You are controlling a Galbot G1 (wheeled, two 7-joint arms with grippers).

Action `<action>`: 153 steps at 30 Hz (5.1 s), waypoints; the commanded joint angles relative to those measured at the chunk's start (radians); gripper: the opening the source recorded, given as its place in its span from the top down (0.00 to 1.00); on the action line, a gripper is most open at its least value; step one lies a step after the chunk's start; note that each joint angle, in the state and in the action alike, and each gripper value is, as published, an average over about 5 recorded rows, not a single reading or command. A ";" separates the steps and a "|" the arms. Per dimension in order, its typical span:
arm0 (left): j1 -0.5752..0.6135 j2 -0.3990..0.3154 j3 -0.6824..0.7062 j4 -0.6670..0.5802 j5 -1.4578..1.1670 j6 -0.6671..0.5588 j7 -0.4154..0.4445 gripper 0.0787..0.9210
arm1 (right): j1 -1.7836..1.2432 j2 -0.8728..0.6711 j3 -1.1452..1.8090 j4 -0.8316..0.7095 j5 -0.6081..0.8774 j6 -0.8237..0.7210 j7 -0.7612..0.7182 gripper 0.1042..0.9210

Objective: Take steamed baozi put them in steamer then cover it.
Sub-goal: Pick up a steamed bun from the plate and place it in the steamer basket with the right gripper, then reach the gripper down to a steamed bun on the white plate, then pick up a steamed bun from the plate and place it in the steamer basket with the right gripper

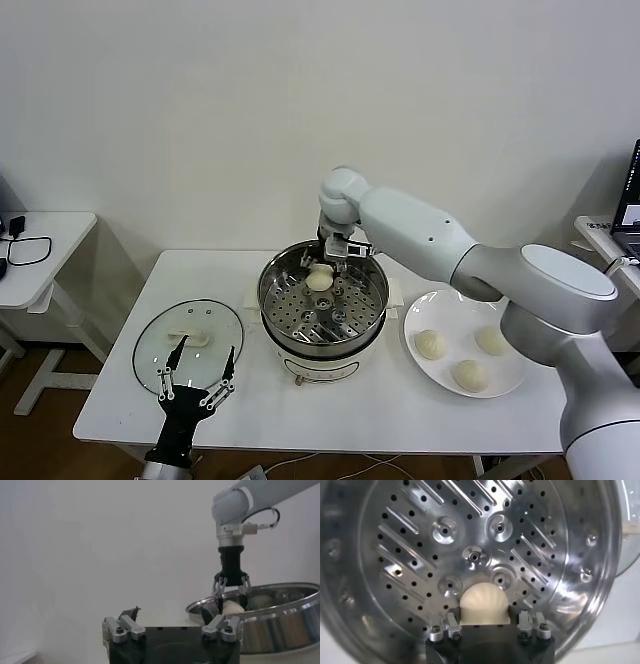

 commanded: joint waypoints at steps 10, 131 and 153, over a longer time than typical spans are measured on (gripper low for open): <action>-0.002 -0.001 -0.001 -0.001 -0.001 0.001 -0.001 0.12 | 0.206 -0.285 -0.125 0.267 0.503 -0.352 -0.136 0.12; -0.044 0.012 0.022 -0.006 0.004 0.000 -0.011 0.12 | 0.421 0.011 -0.667 0.335 1.303 -1.134 0.181 0.36; -0.051 0.012 0.022 0.016 0.005 -0.007 -0.011 0.12 | 0.345 0.058 -0.671 0.304 1.299 -1.165 0.243 0.37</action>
